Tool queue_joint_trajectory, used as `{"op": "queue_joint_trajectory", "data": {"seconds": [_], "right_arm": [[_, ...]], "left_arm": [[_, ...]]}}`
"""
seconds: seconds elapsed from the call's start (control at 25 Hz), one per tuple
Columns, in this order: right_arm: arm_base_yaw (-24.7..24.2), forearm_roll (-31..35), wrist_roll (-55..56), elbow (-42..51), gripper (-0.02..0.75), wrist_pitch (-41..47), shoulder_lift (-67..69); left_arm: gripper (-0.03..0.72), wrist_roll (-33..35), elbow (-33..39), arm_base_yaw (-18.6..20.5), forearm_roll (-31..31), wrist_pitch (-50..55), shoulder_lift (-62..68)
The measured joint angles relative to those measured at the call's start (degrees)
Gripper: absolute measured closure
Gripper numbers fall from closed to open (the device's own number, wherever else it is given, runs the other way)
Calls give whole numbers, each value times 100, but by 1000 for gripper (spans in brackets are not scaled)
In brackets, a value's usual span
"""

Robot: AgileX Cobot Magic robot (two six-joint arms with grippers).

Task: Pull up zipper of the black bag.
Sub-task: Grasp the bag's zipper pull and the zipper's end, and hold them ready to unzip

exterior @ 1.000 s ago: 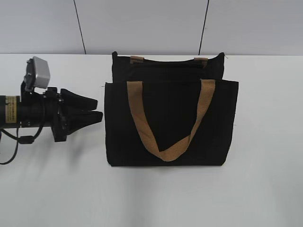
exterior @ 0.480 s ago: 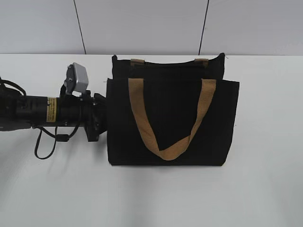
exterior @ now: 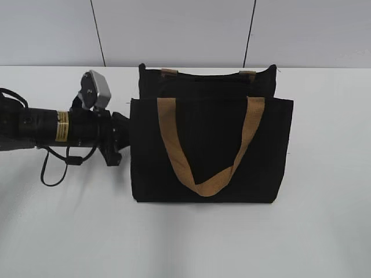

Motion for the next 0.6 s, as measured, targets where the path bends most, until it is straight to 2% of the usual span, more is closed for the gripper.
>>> {"op": "queue_joint_trajectory", "data": {"seconds": [0.24, 0.48, 0.6], "right_arm": [[0, 0, 0, 0, 143, 0, 0], [0, 0, 0, 0, 143, 0, 0], [0, 34, 0, 0, 143, -12, 0]], "left_arm": [[666, 399, 10, 0, -460, 750, -890], [666, 1620, 10, -17, -1568, 1126, -1666], [666, 1640, 41, -17, -1584, 1169, -1886]]}}
